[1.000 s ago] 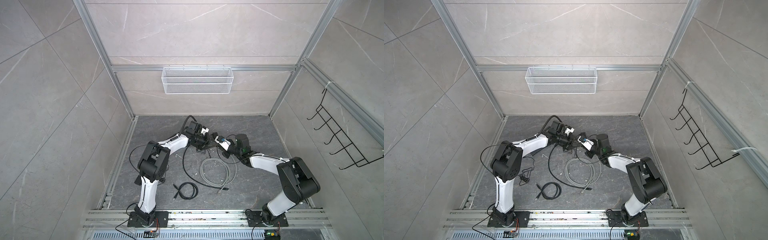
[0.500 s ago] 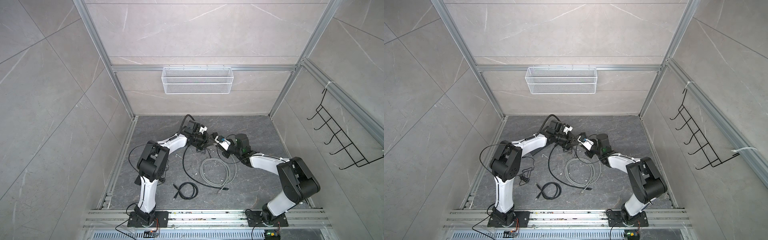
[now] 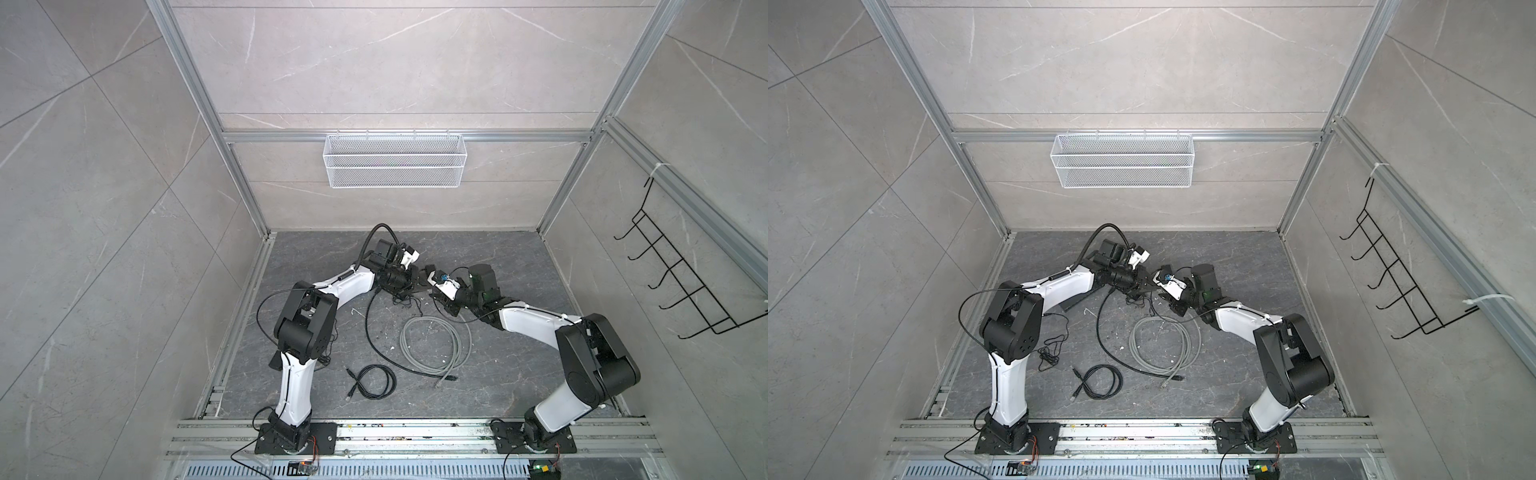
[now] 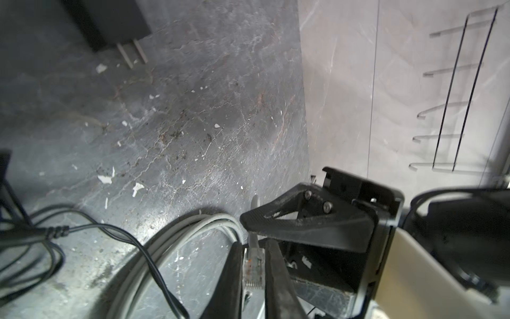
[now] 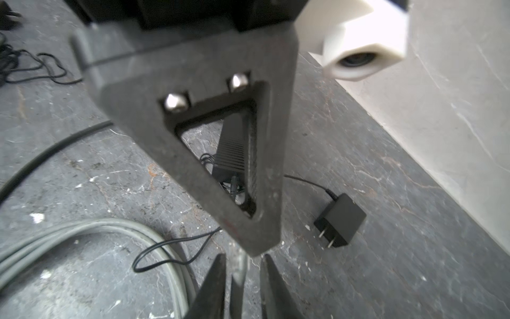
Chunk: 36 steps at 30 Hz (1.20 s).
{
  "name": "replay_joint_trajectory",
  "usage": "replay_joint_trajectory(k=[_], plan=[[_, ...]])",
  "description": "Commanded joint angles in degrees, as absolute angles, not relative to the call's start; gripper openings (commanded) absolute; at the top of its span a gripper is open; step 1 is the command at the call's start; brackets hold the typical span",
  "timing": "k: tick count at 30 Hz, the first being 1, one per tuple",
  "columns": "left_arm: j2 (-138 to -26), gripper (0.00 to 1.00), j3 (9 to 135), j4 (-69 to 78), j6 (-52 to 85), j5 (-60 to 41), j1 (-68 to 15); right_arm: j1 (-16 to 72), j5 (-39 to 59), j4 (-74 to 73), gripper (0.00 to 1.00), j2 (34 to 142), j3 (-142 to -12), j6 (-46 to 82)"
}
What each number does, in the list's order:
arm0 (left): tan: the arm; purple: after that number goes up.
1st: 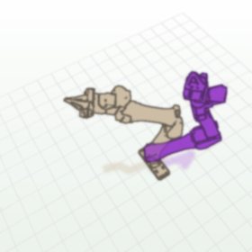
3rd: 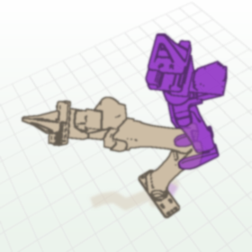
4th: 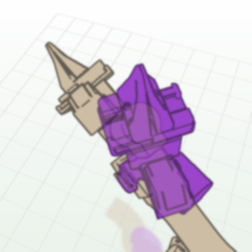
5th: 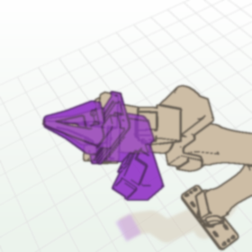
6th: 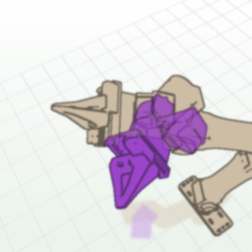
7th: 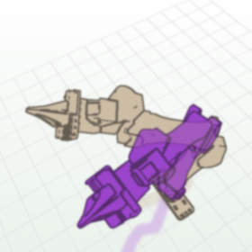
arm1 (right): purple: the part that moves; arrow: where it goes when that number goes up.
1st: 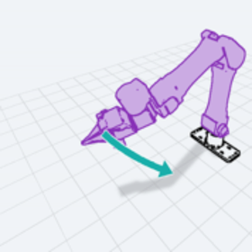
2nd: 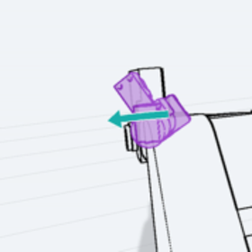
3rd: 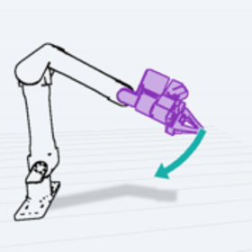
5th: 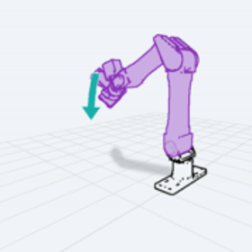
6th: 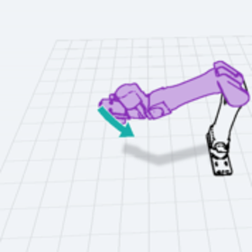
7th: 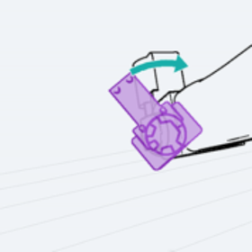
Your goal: Insert the plug into the switch port
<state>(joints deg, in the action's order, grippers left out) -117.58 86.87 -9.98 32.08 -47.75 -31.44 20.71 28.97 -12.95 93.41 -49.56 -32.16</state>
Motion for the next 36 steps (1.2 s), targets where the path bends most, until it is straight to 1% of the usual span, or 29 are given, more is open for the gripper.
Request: replay_joint_trajectory(k=[1, 3, 7, 9, 11, 16, 22, 27, 36], plan=[[-116.1, 0.00, 87.7, -10.0, 18.2, -52.9, -31.0, 18.7, 36.0, -4.5, 0.27, 91.8, -53.2, -30.5], [-116.1, 0.00, 87.5, -8.6, 14.8, -56.2, -30.7, 17.2, 39.7, -1.1, 0.27, 91.7, -54.6, -29.7], [-116.9, 0.00, 87.8, -8.2, 6.4, -60.9, -30.6, 13.4, 51.8, 5.3, 0.28, 92.2, -58.6, -26.6], [-117.3, 0.00, 87.9, -8.3, 3.1, -62.3, -30.5, 12.5, 55.1, 9.3, 0.28, 92.8, -60.3, -27.3], [-117.9, 0.00, 88.5, -8.3, 0.7, -64.2, -30.5, 12.2, 57.1, 13.9, 0.28, 93.3, -62.3, -28.8], [-119.5, 0.00, 91.2, -12.4, -6.7, -67.3, -30.4, 11.8, 60.4, 18.8, 0.29, 93.1, -63.9, -30.9], [-120.8, 0.00, 93.8, -17.7, -12.9, -69.0, -30.2, 10.7, 63.9, 25.4, 0.28, 94.2, -64.9, -36.8], [-120.3, 0.00, 93.7, -17.8, -13.5, -71.2, -30.0, 10.0, 64.2, 22.4, 0.27, 95.5, -64.3, -35.9], [-120.1, 0.00, 93.0, -14.5, -11.5, -73.2, -30.0, 10.0, 64.0, 6.7, 0.29, 94.7, -59.1, -28.8]])
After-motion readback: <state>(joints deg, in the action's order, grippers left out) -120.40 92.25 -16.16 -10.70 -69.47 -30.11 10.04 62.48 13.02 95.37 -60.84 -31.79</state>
